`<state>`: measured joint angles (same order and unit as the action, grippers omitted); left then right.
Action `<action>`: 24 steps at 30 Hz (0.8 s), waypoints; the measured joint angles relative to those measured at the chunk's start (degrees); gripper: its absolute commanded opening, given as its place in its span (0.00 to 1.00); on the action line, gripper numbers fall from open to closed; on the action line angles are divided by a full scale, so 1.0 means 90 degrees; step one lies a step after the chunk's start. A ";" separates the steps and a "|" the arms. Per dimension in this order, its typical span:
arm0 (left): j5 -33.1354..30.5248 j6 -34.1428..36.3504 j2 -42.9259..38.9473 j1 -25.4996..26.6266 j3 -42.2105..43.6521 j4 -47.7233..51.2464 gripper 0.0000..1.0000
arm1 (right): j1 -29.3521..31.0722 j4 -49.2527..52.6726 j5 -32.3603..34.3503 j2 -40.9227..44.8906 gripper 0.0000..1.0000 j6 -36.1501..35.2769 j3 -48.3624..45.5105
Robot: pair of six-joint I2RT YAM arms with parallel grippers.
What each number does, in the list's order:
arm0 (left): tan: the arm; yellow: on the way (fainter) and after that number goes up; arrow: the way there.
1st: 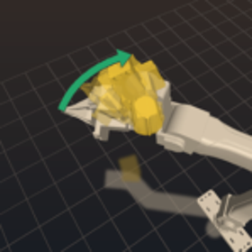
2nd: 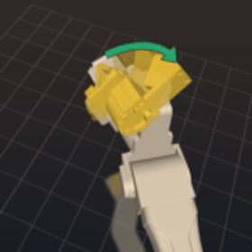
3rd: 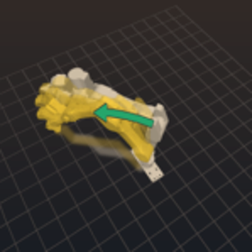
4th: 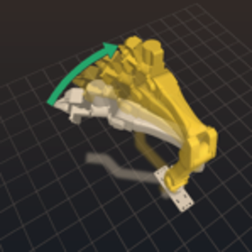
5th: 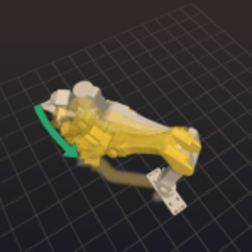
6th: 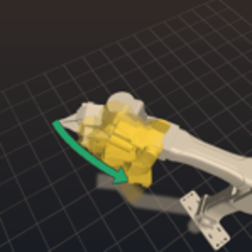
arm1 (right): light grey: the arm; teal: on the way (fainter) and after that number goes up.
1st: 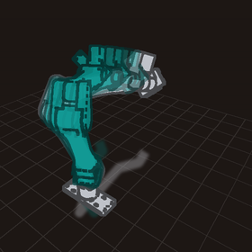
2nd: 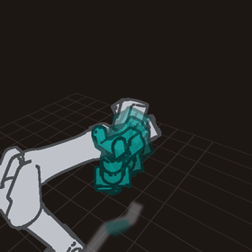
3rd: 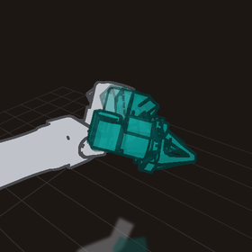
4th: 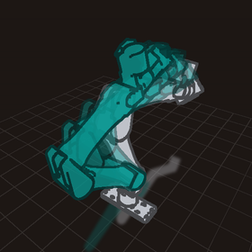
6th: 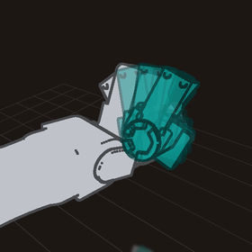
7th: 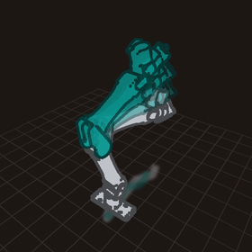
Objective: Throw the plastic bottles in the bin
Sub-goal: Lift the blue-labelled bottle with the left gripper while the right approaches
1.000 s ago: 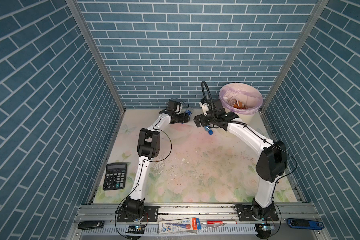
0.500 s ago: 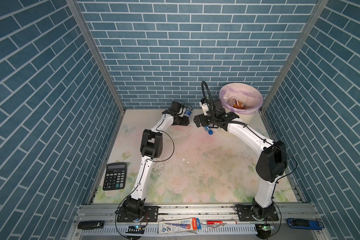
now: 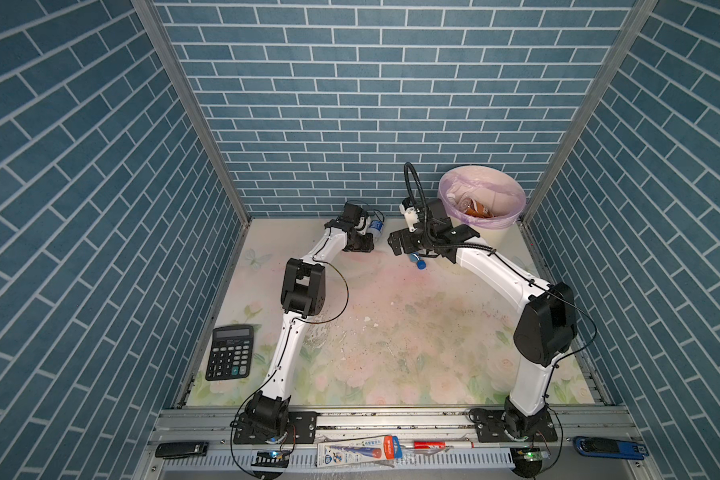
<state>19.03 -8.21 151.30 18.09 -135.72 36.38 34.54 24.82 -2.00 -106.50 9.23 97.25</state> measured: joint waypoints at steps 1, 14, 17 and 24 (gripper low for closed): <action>0.0000 0.0002 0.0000 0.0000 0.0005 -0.0002 0.30 | 0.0000 0.0000 0.0000 0.0032 0.99 0.0000 -0.0024; 0.0007 -0.0168 -0.1171 0.0017 0.2225 -0.1005 0.21 | 0.0000 -0.0136 -0.0044 0.0301 0.98 0.0007 -0.0406; 0.0005 -0.0347 -0.1685 0.0049 0.3118 -0.1316 0.21 | 0.0000 -0.0172 -0.0068 0.0406 0.98 0.0102 -0.0559; -0.0369 -0.0806 -0.3067 0.0396 0.5253 -0.1600 0.22 | 0.0000 -0.0342 -0.0126 0.0823 0.97 0.0202 -0.1001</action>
<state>15.70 -15.46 123.70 21.65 -88.44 21.98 34.54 21.74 -3.14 -99.09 11.05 88.25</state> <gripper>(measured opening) 0.329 0.974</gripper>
